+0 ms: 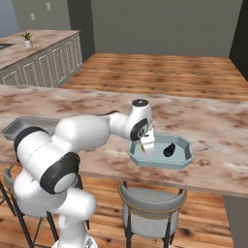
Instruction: Place the cold items (eggplant and orange) from the fridge in one tupperware on the dining counter. Place the warm items (hot dog and kebab skewer) in the stove area in another tupperware.
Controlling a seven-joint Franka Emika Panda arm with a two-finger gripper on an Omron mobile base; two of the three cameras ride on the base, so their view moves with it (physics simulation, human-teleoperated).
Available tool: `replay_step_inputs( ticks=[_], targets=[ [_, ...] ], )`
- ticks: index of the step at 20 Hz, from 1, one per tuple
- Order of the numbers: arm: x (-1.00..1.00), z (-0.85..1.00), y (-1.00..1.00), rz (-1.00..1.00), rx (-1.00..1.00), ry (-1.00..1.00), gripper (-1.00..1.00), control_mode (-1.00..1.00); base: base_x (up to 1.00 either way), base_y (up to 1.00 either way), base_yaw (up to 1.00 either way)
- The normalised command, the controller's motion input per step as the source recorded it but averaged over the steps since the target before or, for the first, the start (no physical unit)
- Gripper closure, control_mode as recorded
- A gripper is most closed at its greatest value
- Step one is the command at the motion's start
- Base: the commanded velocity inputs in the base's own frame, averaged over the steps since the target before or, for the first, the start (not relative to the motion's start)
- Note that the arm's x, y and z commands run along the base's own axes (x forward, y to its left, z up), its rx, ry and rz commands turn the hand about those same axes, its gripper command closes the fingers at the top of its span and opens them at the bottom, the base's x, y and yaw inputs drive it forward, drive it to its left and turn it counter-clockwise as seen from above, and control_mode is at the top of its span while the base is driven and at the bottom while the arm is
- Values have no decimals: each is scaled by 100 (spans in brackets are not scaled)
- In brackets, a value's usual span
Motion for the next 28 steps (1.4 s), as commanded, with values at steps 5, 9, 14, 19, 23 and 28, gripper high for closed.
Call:
replay_step_inputs(
  ticks=[5,9,14,19,23,28],
  targets=[
    [67,-29,1,0,2,2,100,-100,0,0,0],
    [50,-71,1,0,0,3,100,-100,0,0,0],
    [26,-79,-2,0,0,1,100,-100,0,0,0],
    [21,-30,-22,0,0,-1,100,-100,0,0,0],
    [10,1,-21,0,1,-8,-100,-100,0,0,0],
    [-7,24,-5,0,1,-14,-100,-100,0,0,0]
  ],
)
